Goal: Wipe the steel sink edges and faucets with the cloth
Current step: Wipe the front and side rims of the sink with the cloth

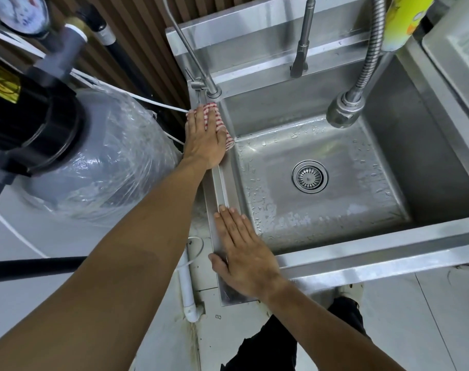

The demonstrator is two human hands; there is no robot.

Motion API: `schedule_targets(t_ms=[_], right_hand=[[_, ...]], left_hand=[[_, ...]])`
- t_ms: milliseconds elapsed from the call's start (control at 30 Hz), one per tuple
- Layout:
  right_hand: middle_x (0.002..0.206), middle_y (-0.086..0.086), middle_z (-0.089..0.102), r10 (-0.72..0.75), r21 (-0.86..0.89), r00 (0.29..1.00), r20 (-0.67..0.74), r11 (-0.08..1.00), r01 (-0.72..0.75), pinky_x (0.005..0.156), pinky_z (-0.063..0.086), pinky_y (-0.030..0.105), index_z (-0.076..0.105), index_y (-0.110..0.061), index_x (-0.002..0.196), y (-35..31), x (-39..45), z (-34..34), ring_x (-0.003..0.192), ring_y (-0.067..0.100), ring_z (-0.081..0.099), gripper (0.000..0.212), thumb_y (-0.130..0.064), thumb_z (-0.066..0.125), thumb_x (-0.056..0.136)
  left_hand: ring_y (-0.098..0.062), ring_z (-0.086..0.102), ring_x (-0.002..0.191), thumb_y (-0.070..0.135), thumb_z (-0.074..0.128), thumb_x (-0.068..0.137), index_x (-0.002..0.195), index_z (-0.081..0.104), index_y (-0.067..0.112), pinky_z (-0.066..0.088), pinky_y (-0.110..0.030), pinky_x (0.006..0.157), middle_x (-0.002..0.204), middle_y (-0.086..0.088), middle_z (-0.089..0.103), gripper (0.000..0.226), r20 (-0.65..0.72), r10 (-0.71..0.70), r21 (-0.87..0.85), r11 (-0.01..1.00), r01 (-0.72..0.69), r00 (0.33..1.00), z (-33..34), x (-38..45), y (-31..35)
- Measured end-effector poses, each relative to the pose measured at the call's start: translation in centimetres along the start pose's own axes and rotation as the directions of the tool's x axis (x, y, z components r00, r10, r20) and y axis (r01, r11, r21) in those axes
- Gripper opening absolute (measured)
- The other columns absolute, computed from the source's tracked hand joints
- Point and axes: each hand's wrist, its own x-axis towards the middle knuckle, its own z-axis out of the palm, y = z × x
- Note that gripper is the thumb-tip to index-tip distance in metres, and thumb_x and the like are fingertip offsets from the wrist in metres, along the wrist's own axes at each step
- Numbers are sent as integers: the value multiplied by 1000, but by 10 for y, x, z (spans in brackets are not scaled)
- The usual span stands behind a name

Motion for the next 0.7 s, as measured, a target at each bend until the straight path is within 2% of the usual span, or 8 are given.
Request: schedule_targets(t_ms=[333,467,600,700], right_hand=[[171,11,-11,-8,12,1000,-2,1000,8,129,6,42,-3,-7,163,1,1,3,158,22,-15,79,-51,30,106],[172,12,-9,-2,5,1000,-9,1000,2,129,8,43,1,-5,163,1,1,1,158,23,-12,79,-50,32,106],[172,14,0,7,7,999,-45,1000,-7,129,12,43,9,-4,163,-1,-1,0,159,25,-4,78,-50,35,106],[172,12,6,26,10,998,-61,1000,-25,127,18,43,12,-6,163,-1,-10,0,159,24,2,73,-50,32,108]], left_hand=[[-33,-12,157,44,19,108,165,3,17,-5,-45,128,172,-11,-9,65,-43,-92,-38,995,90,995,-9,52,0],[-34,-11,158,45,17,108,165,4,18,-4,-46,128,172,-12,-7,64,-67,-52,-21,998,51,996,4,15,2],[-31,-18,157,47,15,109,165,-4,21,-7,-45,128,171,-10,-15,65,-38,-50,-66,997,47,998,16,-51,9],[-30,-15,157,46,19,108,165,1,20,-8,-43,128,172,-9,-12,65,-47,-64,-55,997,62,997,23,-71,13]])
